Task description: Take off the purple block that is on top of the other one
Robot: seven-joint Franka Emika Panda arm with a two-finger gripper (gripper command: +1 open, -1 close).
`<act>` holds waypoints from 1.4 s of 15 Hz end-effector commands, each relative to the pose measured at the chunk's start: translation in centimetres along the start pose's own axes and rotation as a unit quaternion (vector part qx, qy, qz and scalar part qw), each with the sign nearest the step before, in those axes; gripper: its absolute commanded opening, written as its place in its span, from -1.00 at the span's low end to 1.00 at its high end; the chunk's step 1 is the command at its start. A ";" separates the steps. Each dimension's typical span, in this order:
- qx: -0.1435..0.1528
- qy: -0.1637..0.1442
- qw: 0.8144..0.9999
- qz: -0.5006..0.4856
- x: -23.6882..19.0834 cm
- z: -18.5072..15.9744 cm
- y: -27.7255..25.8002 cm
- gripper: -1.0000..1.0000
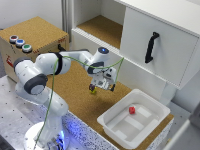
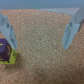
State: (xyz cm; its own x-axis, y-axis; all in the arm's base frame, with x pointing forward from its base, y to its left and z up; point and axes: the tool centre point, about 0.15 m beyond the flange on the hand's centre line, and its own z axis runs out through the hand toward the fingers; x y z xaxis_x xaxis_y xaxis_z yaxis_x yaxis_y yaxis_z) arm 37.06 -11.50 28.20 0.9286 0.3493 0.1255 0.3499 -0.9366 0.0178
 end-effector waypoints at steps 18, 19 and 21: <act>0.042 0.005 0.998 -0.051 0.3 1.8 -10.8 -1.00; 0.054 0.016 0.995 -0.079 0.3 0.9 -12.9 -1.00; 0.078 0.025 0.988 -0.132 -0.3 -0.8 -16.6 -1.00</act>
State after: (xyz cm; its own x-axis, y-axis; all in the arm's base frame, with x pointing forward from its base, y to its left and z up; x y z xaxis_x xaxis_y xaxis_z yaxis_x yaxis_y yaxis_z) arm 35.84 -2.99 25.40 0.8877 0.4495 0.0997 0.4582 -0.8836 -0.0966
